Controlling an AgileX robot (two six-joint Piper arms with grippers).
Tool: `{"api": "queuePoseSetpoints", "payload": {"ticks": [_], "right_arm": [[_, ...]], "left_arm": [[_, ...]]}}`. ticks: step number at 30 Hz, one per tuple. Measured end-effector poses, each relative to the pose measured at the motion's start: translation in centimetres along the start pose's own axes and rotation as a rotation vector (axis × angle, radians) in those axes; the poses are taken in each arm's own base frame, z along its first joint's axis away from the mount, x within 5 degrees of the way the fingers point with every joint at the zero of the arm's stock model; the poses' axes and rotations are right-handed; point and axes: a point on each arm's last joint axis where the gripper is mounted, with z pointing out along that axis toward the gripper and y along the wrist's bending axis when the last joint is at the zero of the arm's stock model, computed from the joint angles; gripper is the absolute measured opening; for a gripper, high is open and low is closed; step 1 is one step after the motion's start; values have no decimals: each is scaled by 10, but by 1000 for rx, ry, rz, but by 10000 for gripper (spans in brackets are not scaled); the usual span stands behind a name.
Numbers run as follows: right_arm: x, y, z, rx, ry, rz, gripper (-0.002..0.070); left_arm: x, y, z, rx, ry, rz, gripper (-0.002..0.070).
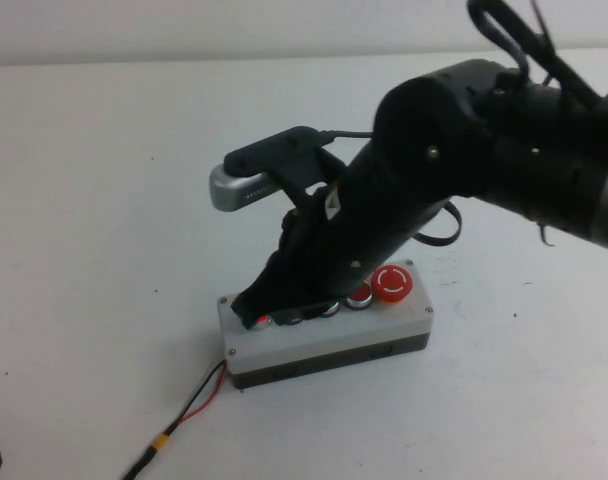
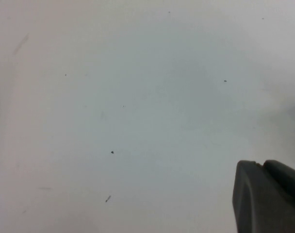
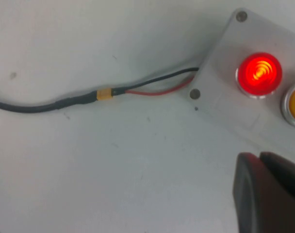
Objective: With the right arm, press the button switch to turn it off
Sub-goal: Press the button to turn off
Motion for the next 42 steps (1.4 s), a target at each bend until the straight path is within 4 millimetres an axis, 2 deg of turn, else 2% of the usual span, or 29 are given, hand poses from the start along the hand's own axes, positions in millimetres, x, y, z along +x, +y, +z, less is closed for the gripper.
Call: {"api": "queuePoseSetpoints", "payload": {"ticks": [8, 14, 28, 42], "right_arm": [[-24, -2, 38, 8, 17, -9, -16], [-32, -7, 60, 34, 32, -22, -16], [-34, -12, 70, 78, 34, -48, -16], [-35, -13, 72, 80, 39, -49, -16]], "left_arm": [[0, 0, 0, 0, 0, 0, -2], [0, 0, 0, 0, 0, 0, -2], [0, 0, 0, 0, 0, 0, -2], [0, 0, 0, 0, 0, 0, -2]]}}
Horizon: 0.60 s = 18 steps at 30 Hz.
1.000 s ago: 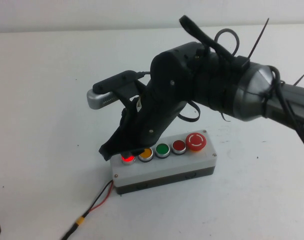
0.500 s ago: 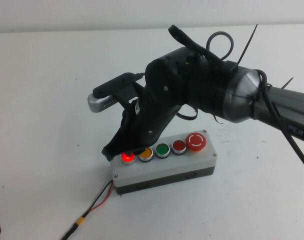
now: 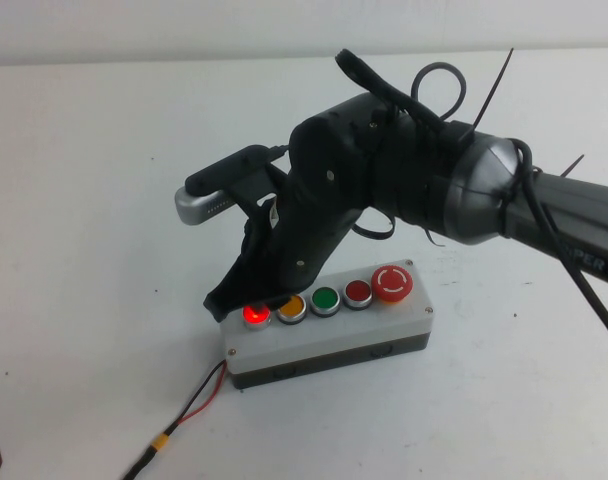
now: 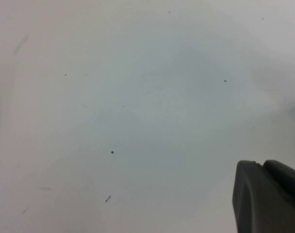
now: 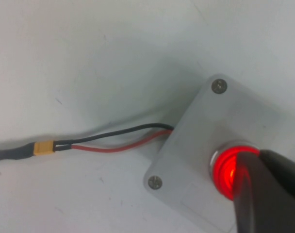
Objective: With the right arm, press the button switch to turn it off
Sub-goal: Press the button to turn off
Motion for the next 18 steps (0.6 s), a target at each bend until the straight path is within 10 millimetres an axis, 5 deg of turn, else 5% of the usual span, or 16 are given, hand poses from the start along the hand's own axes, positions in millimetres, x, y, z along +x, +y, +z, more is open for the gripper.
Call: {"api": "queuePoseSetpoints", "payload": {"ticks": [18], "right_arm": [[1, 1, 9, -18, 49, 16, -16]], "left_arm": [[0, 0, 0, 0, 0, 0, -2]]}}
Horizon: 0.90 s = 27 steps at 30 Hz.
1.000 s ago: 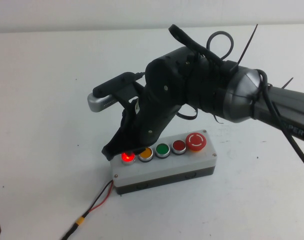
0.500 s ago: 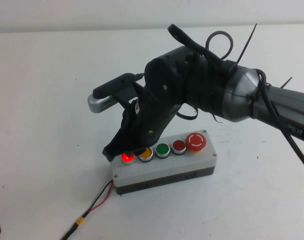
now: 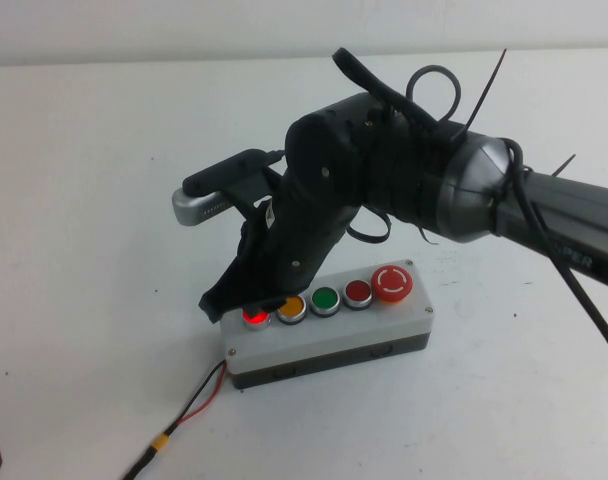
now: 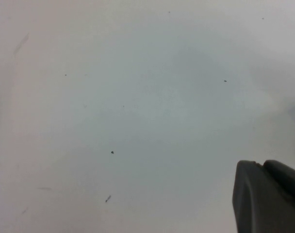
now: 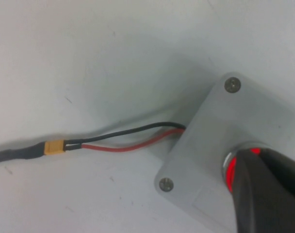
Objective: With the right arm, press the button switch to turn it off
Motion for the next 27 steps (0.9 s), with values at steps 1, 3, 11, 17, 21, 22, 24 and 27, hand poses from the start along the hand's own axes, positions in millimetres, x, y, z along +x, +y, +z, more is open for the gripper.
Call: {"api": "queuePoseSetpoints", "payload": {"ticks": [1, 3, 11, 17, 21, 22, 24, 27], "right_arm": [[0, 0, -1, 0, -5, 0, -16], [-1, 1, -7, 3, -20, -5, -16], [5, 6, -83, 41, -131, -70, -16], [38, 9, -156, 76, -207, -106, -16], [83, 7, -189, 90, -232, -108, -16], [95, 8, -199, 88, -258, -110, -16], [121, 7, -213, 86, -292, -112, -16], [158, 6, -224, 70, -318, -108, -17]], "left_arm": [[0, 0, 0, 0, 0, 0, -2], [0, 0, 0, 0, 0, 0, -2], [0, 0, 0, 0, 0, 0, -2], [0, 0, 0, 0, 0, 0, -2], [0, 0, 0, 0, 0, 0, -2], [0, 0, 0, 0, 0, 0, -2], [0, 0, 0, 0, 0, 0, -2], [0, 0, 0, 0, 0, 0, -2]]}}
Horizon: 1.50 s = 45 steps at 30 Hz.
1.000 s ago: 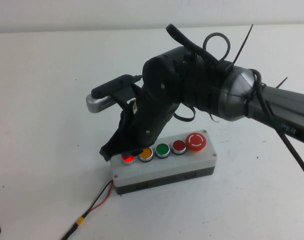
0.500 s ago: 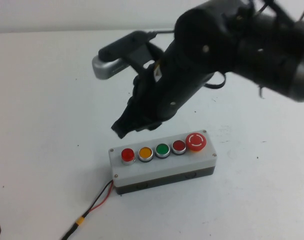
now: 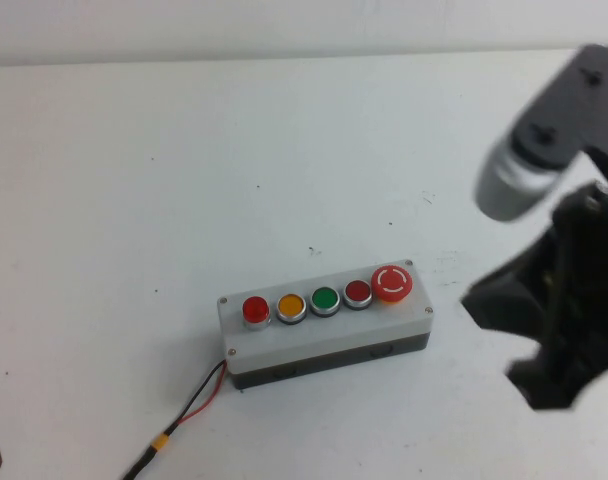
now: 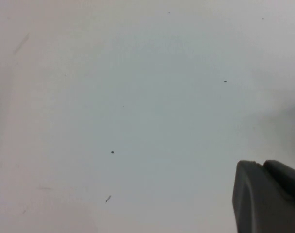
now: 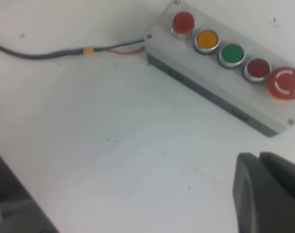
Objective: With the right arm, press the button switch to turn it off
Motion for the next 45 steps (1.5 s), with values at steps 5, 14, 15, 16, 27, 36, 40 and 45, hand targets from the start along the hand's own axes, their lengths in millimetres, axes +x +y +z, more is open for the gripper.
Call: {"api": "queuePoseSetpoints", "payload": {"ticks": [5, 14, 15, 16, 27, 36, 40, 45], "right_arm": [[42, 1, -28, -10, 1, 2, -17], [73, -2, -35, 23, 70, -20, -17], [74, -3, -31, 30, 64, -23, -17], [74, -4, -27, 40, 53, -28, -16], [134, -53, 31, 306, -427, 85, -17], [228, -67, 54, 551, -590, 208, -17], [244, -63, 52, 594, -701, 232, -17], [245, -55, 37, 578, -875, 301, -17]], "left_arm": [[0, 0, 0, 0, 0, 0, -2], [0, 0, 0, 0, 0, 0, -2], [0, 0, 0, 0, 0, 0, -2], [0, 0, 0, 0, 0, 0, -2], [0, 0, 0, 0, 0, 0, -2], [0, 0, 0, 0, 0, 0, -2], [0, 0, 0, 0, 0, 0, -2], [0, 0, 0, 0, 0, 0, -2]]}}
